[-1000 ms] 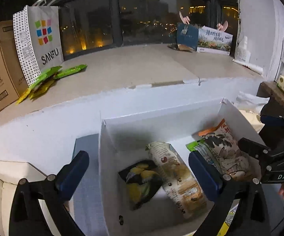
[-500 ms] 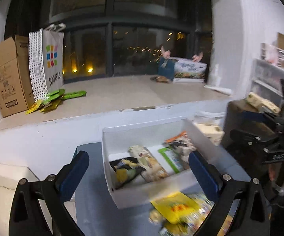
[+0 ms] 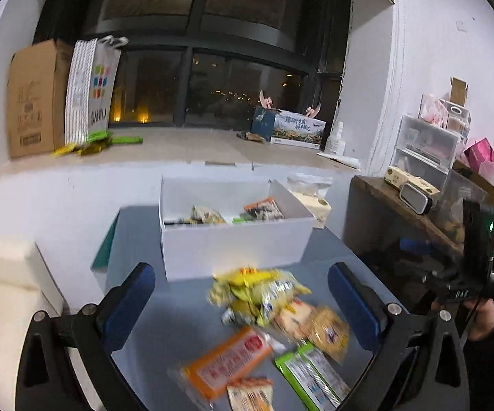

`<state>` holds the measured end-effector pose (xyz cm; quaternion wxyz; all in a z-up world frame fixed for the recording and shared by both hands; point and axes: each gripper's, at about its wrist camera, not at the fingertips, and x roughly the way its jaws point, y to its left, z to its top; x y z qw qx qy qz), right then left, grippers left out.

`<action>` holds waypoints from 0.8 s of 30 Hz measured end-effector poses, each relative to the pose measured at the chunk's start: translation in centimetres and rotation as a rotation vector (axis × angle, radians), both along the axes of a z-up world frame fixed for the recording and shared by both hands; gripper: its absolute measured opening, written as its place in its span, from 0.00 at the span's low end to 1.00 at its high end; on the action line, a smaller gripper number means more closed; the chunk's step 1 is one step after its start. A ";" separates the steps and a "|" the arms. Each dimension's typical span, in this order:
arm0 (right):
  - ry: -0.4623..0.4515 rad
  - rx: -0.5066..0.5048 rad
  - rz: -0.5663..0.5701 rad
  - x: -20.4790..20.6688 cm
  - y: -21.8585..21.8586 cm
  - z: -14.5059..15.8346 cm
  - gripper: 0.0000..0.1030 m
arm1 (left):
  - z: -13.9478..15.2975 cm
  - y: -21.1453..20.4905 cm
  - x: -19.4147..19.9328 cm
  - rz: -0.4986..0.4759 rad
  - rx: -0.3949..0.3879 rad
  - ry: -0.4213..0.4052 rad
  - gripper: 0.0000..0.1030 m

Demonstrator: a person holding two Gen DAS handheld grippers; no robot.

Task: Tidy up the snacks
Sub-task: 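Lift both bags over the white box and release them inside, then grasp the yellow pack with the right tool while the left tool grasps the orange flying cake pack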

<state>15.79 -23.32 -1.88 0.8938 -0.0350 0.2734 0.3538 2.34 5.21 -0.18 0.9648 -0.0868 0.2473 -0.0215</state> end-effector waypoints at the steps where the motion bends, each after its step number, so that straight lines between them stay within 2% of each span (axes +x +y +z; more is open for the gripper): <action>1: 0.021 0.013 0.005 -0.7 -0.7 -0.8 1.00 | -0.4 0.1 -0.4 0.006 -0.005 0.004 1.00; 3: 0.041 0.010 0.013 -1.7 -1.4 -2.2 1.00 | -1.1 0.1 -0.9 0.011 -0.012 0.021 1.00; 6: 0.019 -0.042 0.016 -3.1 -1.5 -4.1 1.00 | -1.6 0.2 -1.4 0.025 -0.022 0.028 1.00; 11: -0.038 -0.112 0.062 -3.8 0.6 -4.5 1.00 | -1.6 -0.4 -1.9 0.014 -0.015 0.012 1.00; 15: -0.116 -0.199 0.121 -3.4 4.1 -4.3 1.00 | -1.9 -1.1 -1.9 -0.006 0.024 0.026 1.00; 19: -0.218 -0.318 0.172 -2.3 8.3 -4.4 1.00 | -2.8 -2.0 -2.1 -0.045 0.096 0.063 1.00; 24: -0.246 -0.435 0.246 -0.2 12.9 -5.6 1.00 | -4.1 -2.7 -2.1 -0.090 0.121 0.105 1.00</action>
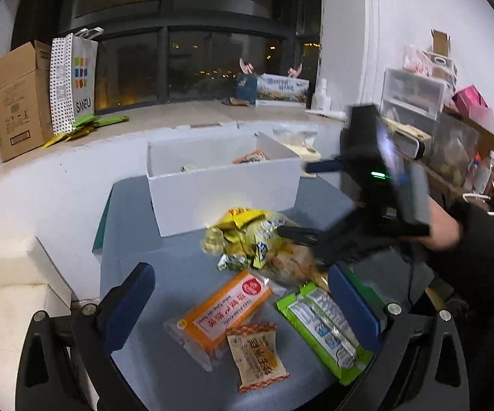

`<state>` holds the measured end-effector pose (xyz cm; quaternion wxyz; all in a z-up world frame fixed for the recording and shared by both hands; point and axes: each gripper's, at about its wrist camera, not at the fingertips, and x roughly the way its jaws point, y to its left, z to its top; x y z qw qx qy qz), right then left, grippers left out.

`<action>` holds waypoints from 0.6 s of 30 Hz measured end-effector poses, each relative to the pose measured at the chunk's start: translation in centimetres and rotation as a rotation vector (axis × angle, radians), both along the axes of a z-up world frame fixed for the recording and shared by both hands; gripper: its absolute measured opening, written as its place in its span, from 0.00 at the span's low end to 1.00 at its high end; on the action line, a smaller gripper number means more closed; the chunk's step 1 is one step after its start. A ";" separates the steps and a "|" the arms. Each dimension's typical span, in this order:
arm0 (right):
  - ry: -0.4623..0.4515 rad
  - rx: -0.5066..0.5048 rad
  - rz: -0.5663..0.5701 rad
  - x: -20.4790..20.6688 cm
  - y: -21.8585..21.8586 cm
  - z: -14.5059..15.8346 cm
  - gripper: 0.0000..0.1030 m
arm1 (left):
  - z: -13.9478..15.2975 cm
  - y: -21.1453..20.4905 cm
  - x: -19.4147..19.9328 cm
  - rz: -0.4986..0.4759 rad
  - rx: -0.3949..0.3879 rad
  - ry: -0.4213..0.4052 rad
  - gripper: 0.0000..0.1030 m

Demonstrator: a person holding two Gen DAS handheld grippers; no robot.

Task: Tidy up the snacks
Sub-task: 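Grasp the yellow pack with the right tool while the left tool grasps the orange flying cake pack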

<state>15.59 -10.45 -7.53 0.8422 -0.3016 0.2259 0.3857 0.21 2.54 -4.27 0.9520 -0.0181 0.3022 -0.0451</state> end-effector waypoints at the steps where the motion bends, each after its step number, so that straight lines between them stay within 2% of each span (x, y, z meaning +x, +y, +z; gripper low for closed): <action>1: -0.006 -0.029 0.017 0.4 1.0 -0.4 1.00 | -0.2 -0.1 0.0 -0.006 0.001 0.005 1.00; 6: -0.053 -0.148 0.076 1.5 5.4 -2.6 1.00 | -0.9 0.2 -0.1 -0.008 -0.002 0.020 1.00; 13: -0.068 -0.277 0.100 3.6 9.2 -5.7 1.00 | -2.0 1.8 -0.2 0.008 -0.023 0.055 1.00; 14: -0.067 -0.277 0.102 3.9 9.4 -6.0 0.97 | -2.2 2.0 -0.2 0.011 -0.025 0.063 1.00; 16: -0.021 -0.259 0.103 4.6 9.8 -5.9 0.78 | -2.6 2.3 -0.1 0.019 -0.023 0.078 1.00; 17: 0.009 -0.263 0.088 5.1 10.0 -5.9 0.57 | -2.8 2.4 -0.1 0.018 -0.024 0.081 1.00; 18: 0.003 -0.281 0.073 5.2 10.2 -6.0 0.37 | -3.0 2.5 -0.1 0.014 -0.030 0.084 1.00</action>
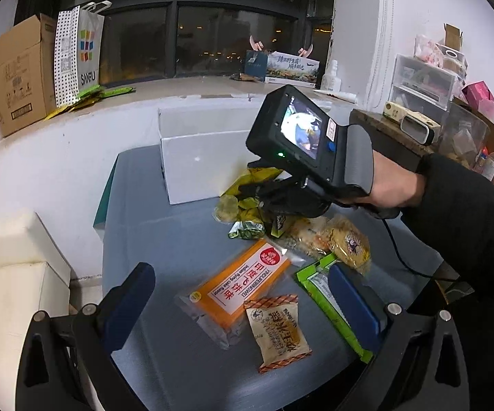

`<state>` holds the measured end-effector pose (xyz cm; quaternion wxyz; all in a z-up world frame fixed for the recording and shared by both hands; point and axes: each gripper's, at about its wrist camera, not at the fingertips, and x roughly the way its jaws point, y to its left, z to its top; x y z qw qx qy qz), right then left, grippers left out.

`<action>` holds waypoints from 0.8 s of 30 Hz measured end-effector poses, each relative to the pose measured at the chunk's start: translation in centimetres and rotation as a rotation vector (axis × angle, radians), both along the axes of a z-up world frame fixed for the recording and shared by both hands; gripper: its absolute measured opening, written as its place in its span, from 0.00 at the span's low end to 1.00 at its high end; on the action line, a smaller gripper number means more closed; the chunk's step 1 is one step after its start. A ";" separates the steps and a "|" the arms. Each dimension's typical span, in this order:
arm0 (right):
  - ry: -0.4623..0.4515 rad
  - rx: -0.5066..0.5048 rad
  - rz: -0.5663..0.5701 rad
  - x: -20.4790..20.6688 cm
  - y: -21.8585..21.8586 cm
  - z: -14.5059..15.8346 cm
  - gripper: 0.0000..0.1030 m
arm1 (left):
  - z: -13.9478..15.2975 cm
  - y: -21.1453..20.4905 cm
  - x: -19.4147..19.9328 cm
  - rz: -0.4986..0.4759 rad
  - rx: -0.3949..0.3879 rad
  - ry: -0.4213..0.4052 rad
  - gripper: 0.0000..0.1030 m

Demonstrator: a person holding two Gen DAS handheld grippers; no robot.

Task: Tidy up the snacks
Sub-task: 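Grasp the yellow pack with the right tool while the left tool grasps the orange flying cake pack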

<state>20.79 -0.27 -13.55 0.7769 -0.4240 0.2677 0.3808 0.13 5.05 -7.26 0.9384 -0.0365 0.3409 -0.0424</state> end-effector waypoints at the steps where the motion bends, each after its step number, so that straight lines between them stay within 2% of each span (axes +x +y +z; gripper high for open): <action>1: -0.006 -0.011 0.003 0.0 0.0 -0.1 0.34 | -0.1 0.1 0.0 0.000 -0.003 0.003 1.00; 5: 0.016 0.003 0.026 -0.1 -0.5 -0.2 0.33 | -0.5 0.4 0.4 0.001 -0.016 0.011 1.00; 8: 0.101 0.103 -0.005 1.0 -1.7 1.4 0.32 | -1.1 0.2 1.1 -0.021 -0.015 0.022 1.00; 12: 0.218 0.297 -0.037 1.7 -5.1 5.5 0.32 | -2.3 0.0 3.1 -0.085 -0.014 0.065 1.00; 16: 0.308 0.472 -0.077 1.8 -8.9 8.7 0.32 | -4.3 -0.6 6.2 -0.190 0.036 0.126 1.00; 21: 0.355 0.660 -0.093 -0.1 -14.6 12.1 0.33 | -6.9 -1.3 9.2 -0.364 0.049 0.223 1.00; 24: 0.361 0.736 -0.090 -1.7 -17.5 13.4 0.33 | -8.3 -2.0 10.6 -0.410 0.108 0.271 1.00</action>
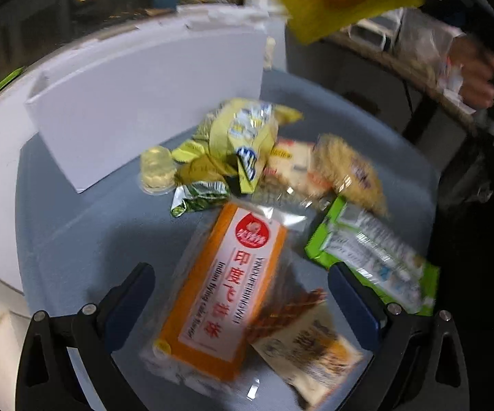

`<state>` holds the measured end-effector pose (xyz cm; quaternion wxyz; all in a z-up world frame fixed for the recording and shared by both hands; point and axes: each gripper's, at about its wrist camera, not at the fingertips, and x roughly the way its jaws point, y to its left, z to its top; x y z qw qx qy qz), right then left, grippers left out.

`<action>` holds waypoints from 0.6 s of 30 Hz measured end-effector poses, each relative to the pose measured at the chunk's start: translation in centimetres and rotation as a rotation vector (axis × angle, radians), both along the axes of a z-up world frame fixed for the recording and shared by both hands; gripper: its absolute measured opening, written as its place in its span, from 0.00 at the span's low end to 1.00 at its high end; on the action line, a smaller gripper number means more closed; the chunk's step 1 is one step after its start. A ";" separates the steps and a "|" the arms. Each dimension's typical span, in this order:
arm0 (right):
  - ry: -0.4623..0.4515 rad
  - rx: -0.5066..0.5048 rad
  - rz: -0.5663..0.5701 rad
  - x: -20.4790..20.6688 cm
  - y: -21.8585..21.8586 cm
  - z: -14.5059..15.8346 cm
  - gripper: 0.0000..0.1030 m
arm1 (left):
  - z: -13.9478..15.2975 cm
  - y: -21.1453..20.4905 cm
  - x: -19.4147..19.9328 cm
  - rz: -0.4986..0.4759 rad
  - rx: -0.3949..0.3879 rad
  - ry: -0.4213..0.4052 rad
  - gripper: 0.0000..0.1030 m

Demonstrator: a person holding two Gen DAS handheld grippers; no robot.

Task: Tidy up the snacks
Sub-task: 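Grasp the yellow pack with the right tool while the left tool grasps the orange flying cake pack, then carry both packs into the white box and open both tools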

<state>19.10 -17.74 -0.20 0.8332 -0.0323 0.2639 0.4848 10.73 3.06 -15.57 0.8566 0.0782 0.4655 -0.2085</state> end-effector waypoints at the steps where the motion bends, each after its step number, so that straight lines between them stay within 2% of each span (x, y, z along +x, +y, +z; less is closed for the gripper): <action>1: -0.005 0.013 -0.007 -0.8 -1.0 0.3 0.33 | -0.2 -0.2 0.3 -0.011 0.013 0.006 1.00; 6: 0.023 0.067 -0.029 -2.6 -4.2 0.1 0.33 | -2.3 -1.6 2.2 -0.074 0.105 0.070 1.00; 8: 0.042 0.083 -0.041 -3.2 -5.2 -0.5 0.33 | -2.7 -1.5 2.6 -0.078 0.083 0.080 0.99; 11: 0.076 0.094 -0.053 -3.2 -6.0 -1.6 0.32 | -2.9 -1.4 2.9 -0.068 0.089 0.068 0.97; 13: 0.105 0.108 -0.058 -3.2 -6.4 -2.5 0.33 | -2.2 -0.9 3.0 -0.039 0.073 0.048 0.64; 15: 0.126 0.118 -0.064 -3.0 -6.5 -3.2 0.33 | -1.8 -0.1 3.1 0.004 0.033 0.053 0.59; 18: 0.153 0.124 -0.066 -2.7 -6.5 -3.7 0.33 | -1.4 -0.1 1.8 0.000 0.042 0.016 0.58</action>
